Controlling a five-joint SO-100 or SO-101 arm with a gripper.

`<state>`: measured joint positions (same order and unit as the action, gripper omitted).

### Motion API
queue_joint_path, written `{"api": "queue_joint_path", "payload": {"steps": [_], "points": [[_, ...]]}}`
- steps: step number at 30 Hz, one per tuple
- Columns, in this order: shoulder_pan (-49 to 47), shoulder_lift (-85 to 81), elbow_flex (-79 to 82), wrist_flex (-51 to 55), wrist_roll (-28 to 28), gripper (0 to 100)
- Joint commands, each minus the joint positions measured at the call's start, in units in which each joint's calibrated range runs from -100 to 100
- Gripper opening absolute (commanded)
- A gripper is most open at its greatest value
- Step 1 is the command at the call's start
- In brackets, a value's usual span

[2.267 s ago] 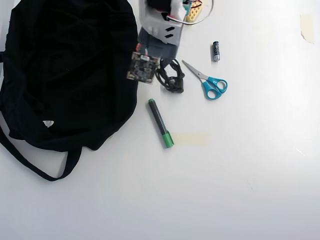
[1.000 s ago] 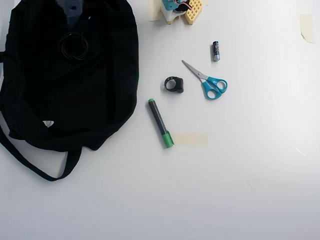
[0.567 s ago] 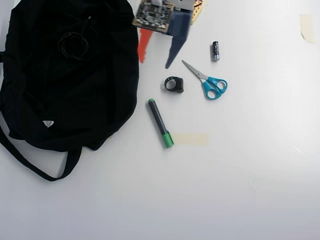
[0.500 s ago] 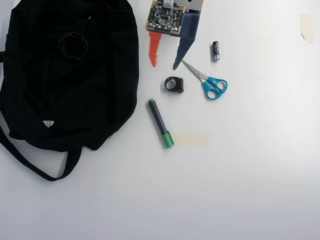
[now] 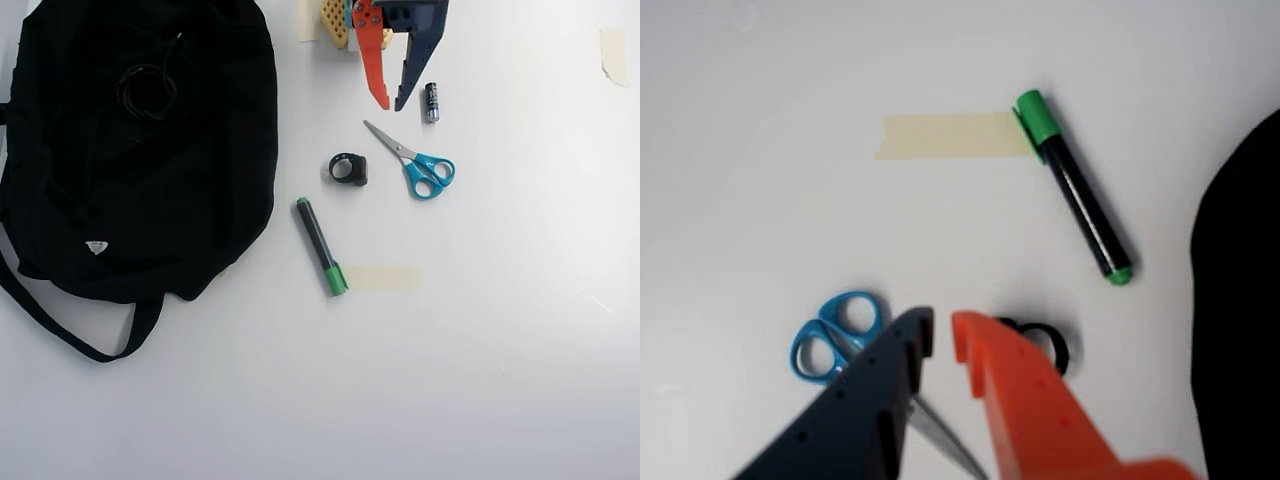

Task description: Put the cable into the black bag

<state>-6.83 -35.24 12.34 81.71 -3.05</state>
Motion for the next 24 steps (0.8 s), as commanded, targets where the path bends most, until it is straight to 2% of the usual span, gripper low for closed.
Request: {"api": "queue_joint_path", "payload": {"steps": [1,5,13,24], "points": [[-0.65,-7.16,8.05,-4.1,1.43,2],[-0.65,-14.55,19.46,-7.55,1.53,2],[-0.65,-34.05,47.85,-21.67,1.53,2],[-2.44,-54.38,67.98,-22.45,1.58,2]]}}
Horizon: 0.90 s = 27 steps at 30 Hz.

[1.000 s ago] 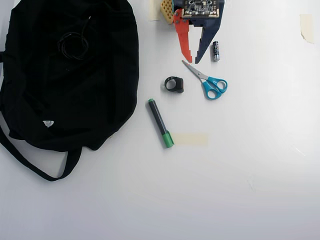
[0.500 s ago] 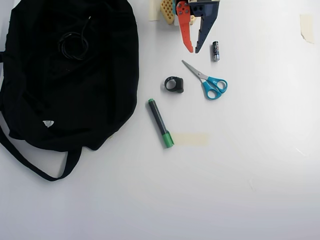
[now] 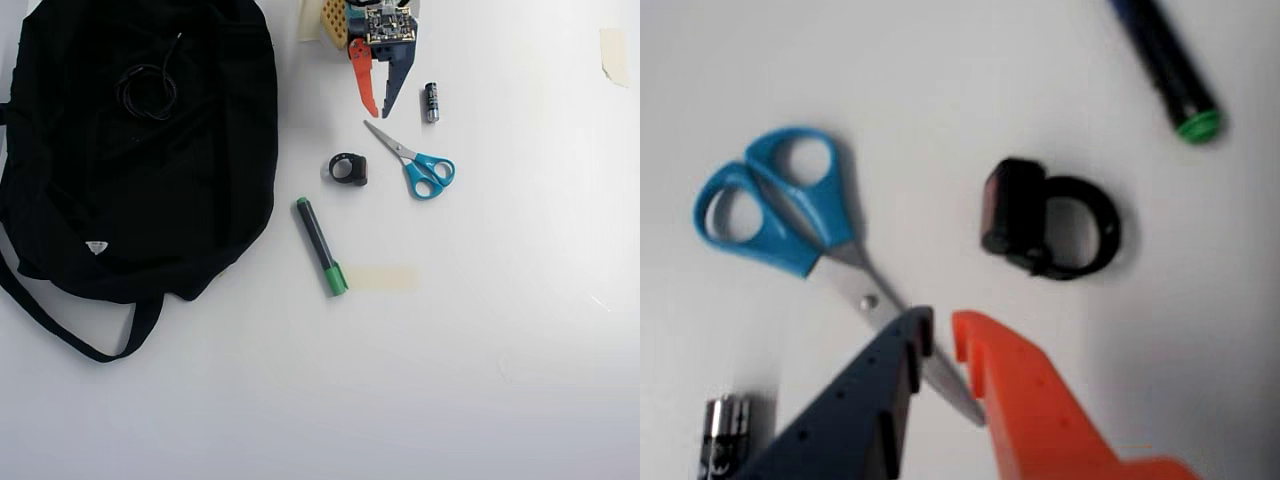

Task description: Put the cable into the black bag

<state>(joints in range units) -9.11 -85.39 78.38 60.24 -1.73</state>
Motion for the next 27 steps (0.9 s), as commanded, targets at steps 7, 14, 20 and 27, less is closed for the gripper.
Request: {"api": "queue_joint_path", "payload": {"steps": [7,14,20,27], "points": [[-0.16,-13.86,12.1,-0.46,0.27,2],[-0.16,-14.03,18.56,-0.12,0.32,2],[0.29,-14.11,20.9,1.52,0.32,2],[-0.16,-14.11,20.9,12.89,0.27,2]]}}
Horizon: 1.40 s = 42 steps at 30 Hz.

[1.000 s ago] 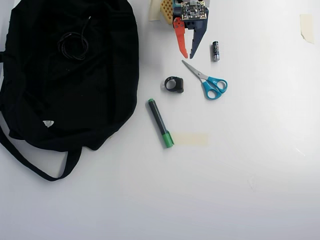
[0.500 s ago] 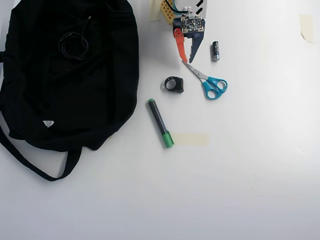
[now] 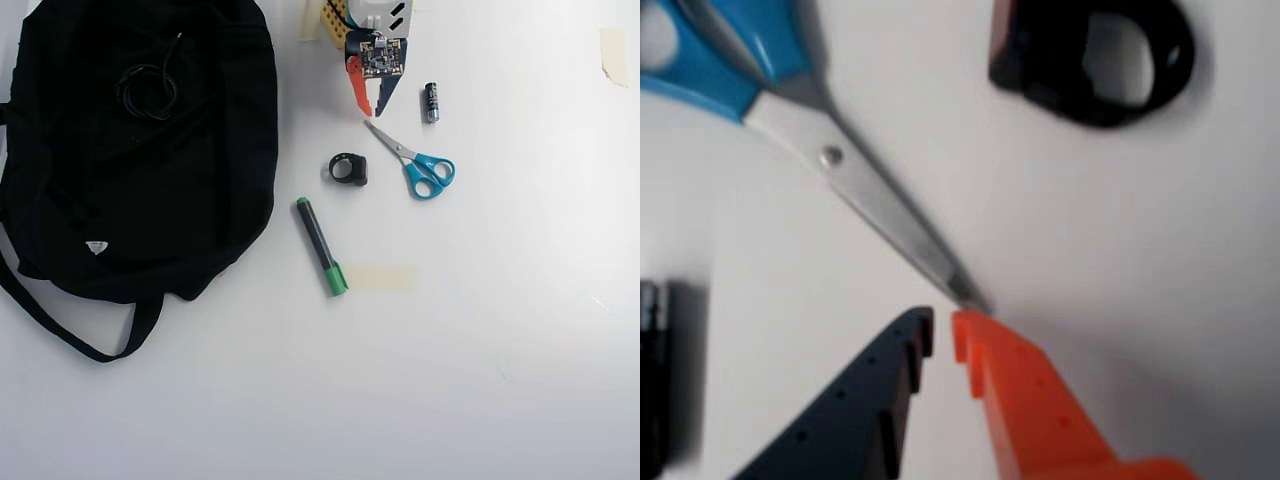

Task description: Put the cable into the black bag

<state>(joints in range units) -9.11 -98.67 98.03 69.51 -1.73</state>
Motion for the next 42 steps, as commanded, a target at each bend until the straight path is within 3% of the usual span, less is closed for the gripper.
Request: {"api": "queue_joint_path", "payload": {"steps": [1,42], "points": [[-0.16,-0.83,1.25,3.61,0.27,2],[0.43,-0.66,1.25,3.53,0.27,2]]}}
